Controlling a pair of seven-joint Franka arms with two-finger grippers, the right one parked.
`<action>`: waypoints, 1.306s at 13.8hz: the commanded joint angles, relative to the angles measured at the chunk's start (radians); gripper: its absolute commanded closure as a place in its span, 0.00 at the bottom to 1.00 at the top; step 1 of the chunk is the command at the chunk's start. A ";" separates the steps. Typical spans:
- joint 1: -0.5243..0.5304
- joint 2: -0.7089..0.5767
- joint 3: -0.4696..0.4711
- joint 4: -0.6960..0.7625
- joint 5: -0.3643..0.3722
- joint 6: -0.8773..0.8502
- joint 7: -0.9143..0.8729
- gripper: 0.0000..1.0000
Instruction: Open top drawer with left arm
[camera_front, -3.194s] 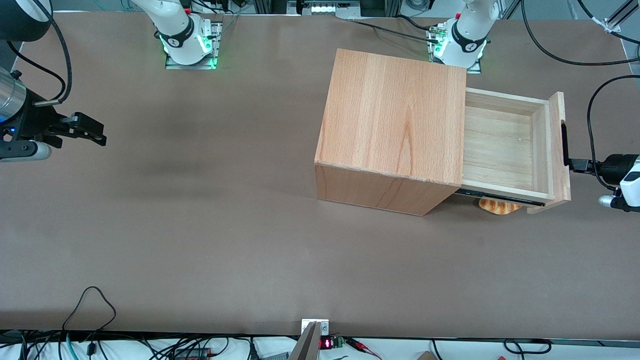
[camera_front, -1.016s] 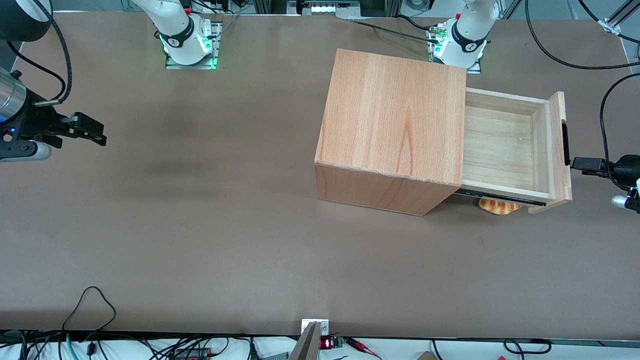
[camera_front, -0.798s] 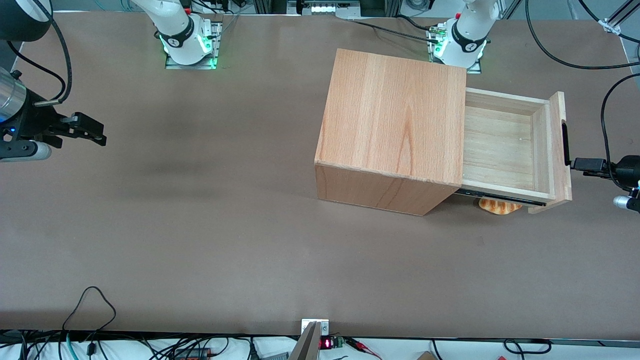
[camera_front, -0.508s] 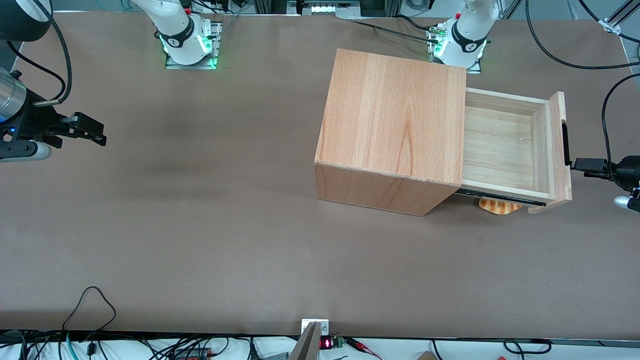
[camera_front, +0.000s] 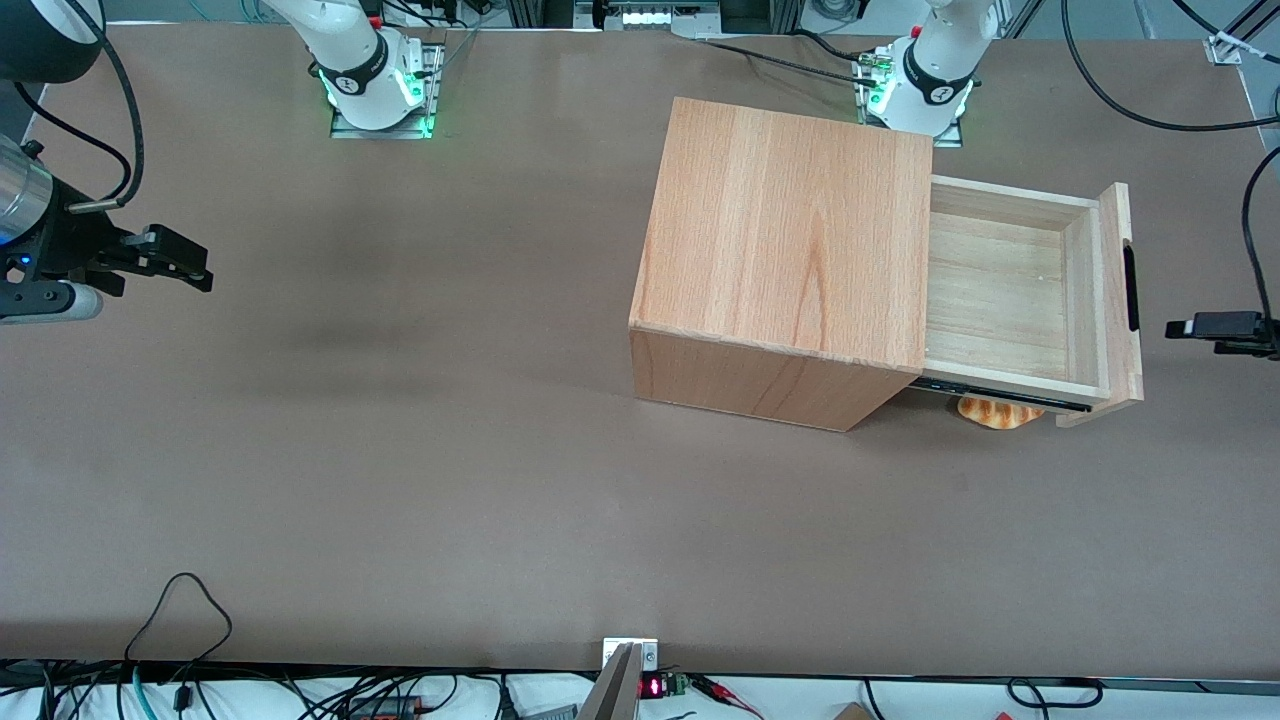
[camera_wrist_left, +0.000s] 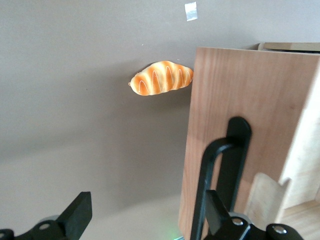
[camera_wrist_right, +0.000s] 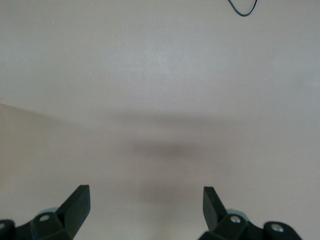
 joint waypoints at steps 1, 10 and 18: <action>-0.006 -0.034 -0.011 0.052 0.045 -0.065 0.013 0.00; -0.121 -0.165 -0.018 0.109 0.047 -0.170 -0.195 0.00; -0.291 -0.254 -0.041 0.100 0.036 -0.231 -0.557 0.00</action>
